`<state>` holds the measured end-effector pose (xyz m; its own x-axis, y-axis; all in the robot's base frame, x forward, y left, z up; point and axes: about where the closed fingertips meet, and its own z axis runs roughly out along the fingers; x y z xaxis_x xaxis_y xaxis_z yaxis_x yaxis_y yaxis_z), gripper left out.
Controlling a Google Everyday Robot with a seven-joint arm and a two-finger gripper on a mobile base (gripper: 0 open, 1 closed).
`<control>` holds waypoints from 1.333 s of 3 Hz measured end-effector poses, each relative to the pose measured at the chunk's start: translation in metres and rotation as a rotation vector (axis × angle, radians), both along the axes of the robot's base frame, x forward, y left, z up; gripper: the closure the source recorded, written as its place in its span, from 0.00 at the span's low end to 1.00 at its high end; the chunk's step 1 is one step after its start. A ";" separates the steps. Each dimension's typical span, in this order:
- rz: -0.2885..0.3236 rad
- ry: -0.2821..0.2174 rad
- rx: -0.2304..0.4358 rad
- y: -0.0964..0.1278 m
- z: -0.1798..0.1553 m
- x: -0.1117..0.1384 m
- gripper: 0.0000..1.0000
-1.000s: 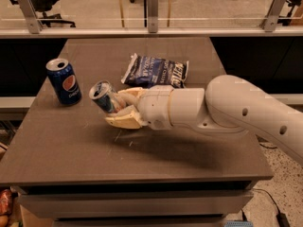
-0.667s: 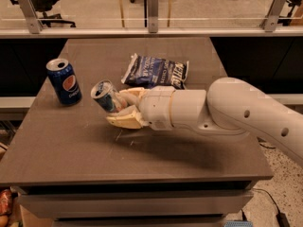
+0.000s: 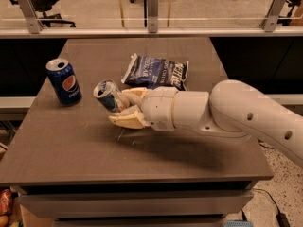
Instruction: Place redbull can upright
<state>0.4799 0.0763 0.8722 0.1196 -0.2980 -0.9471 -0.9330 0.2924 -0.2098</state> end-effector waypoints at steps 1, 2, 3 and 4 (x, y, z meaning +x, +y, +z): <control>-0.011 -0.004 0.011 -0.003 0.000 0.000 1.00; -0.022 -0.010 0.026 -0.006 0.000 0.000 1.00; -0.035 -0.015 0.039 -0.008 0.000 0.000 1.00; -0.046 -0.017 0.053 -0.010 -0.001 0.001 1.00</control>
Offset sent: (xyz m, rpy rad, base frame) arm 0.0017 -0.0136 -0.0016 0.0471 -0.0132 -0.0439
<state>0.4805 0.0661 0.8709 0.1233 -0.2533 -0.9595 -0.9147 0.3460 -0.2089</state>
